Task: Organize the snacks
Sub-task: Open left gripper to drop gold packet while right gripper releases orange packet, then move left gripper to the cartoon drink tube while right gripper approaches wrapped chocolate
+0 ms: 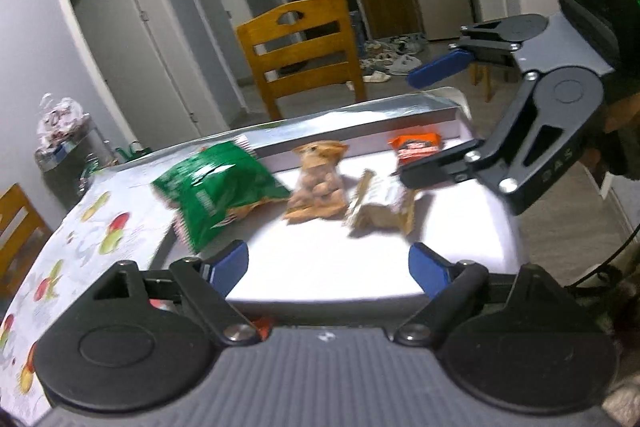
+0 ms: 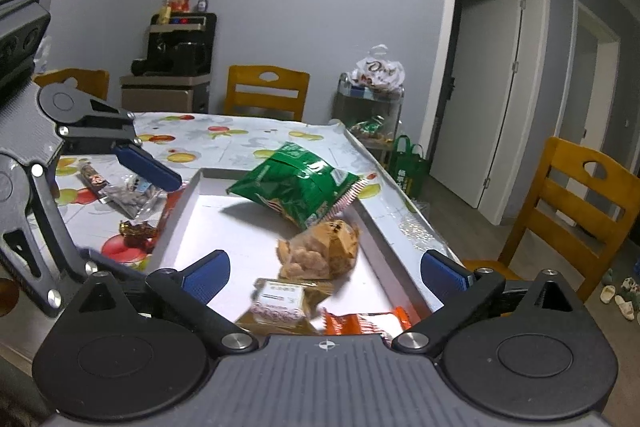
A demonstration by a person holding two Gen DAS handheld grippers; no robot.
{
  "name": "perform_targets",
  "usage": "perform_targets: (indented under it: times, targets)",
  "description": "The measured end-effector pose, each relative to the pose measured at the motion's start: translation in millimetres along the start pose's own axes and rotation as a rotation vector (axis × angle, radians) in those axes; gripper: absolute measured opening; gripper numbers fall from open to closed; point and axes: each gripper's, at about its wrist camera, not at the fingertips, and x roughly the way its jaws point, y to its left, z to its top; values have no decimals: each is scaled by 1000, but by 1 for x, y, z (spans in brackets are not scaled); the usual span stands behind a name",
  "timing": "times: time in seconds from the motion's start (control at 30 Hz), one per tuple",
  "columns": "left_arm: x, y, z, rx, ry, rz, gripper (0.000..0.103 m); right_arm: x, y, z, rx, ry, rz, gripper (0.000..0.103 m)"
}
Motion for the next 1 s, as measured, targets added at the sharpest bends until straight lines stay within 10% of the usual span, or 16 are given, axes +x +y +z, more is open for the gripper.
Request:
perform_targets:
  times: [1.0]
  targets:
    - [-82,111,-118,-322,-21,179,96,28,128,42,-99,51,178,103]
